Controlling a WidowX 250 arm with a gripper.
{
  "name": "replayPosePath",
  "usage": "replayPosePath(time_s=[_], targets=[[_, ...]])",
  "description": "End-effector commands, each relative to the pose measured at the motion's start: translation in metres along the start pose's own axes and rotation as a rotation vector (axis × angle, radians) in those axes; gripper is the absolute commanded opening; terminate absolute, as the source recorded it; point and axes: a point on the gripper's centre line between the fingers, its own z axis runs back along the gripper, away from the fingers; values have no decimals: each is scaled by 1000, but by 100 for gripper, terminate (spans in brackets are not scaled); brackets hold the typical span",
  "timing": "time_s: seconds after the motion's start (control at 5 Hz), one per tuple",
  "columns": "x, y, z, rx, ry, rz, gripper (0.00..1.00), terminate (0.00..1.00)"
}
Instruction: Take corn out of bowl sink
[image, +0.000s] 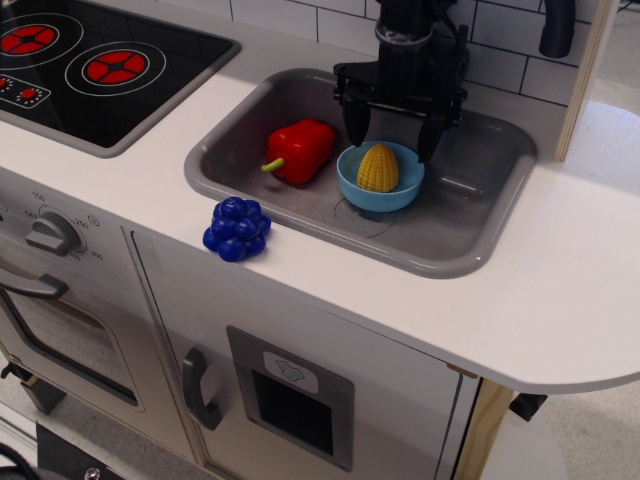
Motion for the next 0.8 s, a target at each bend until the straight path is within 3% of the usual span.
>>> replayPosePath(time_s=[0.0, 0.4, 0.6], targets=[[14, 2, 0, 43, -43, 25, 100, 0], [15, -1, -11, 69, -54, 72, 100, 0], [13, -1, -7, 54, -60, 94, 0, 0]])
